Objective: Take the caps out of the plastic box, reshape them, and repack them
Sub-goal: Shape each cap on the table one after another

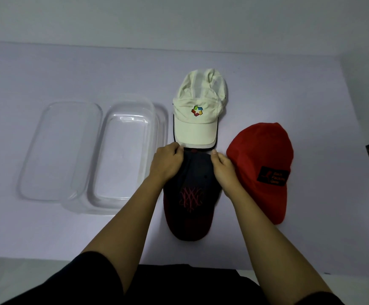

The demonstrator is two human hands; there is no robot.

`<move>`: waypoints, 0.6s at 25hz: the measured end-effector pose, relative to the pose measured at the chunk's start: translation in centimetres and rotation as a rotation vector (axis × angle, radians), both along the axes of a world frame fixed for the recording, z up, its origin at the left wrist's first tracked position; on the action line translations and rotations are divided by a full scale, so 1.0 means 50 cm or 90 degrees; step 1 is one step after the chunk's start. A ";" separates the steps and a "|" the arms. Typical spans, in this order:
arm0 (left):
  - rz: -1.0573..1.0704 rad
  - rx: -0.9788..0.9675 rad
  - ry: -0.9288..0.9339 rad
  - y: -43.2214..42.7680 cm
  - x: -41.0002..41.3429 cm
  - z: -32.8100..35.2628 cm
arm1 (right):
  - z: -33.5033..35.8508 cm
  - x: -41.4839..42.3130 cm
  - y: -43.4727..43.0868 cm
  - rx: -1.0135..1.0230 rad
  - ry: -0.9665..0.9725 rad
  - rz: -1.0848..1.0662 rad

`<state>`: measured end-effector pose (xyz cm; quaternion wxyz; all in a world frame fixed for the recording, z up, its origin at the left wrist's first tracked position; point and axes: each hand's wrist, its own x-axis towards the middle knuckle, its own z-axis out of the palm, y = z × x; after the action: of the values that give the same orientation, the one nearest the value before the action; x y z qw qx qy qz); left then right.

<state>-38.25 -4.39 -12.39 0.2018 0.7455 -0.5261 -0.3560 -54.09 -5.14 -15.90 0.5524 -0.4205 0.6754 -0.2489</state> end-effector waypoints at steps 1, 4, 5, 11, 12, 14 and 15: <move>0.002 0.005 0.001 0.000 0.001 0.000 | 0.000 0.000 0.000 -0.004 0.014 0.005; 0.005 0.009 0.048 0.002 0.001 0.014 | 0.017 0.000 -0.004 -0.057 0.068 0.063; 0.011 0.004 0.071 0.001 0.002 0.025 | 0.029 0.000 -0.007 -0.093 0.062 0.076; 0.088 -0.041 0.161 -0.004 0.052 0.108 | 0.119 -0.049 -0.017 -0.248 0.009 0.050; 0.073 -0.019 0.121 0.005 0.058 0.111 | 0.123 -0.059 -0.010 -0.238 0.030 0.076; 0.006 0.073 -0.008 0.026 0.063 0.109 | 0.114 -0.069 0.017 -0.176 0.045 0.135; -0.038 0.140 -0.067 0.037 0.060 0.107 | 0.109 -0.068 0.032 -0.141 0.034 0.164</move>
<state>-35.23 -2.55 -7.04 0.0801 0.7645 -0.5158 -0.3782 -57.50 -3.55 -10.42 0.5116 -0.5685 0.5988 -0.2377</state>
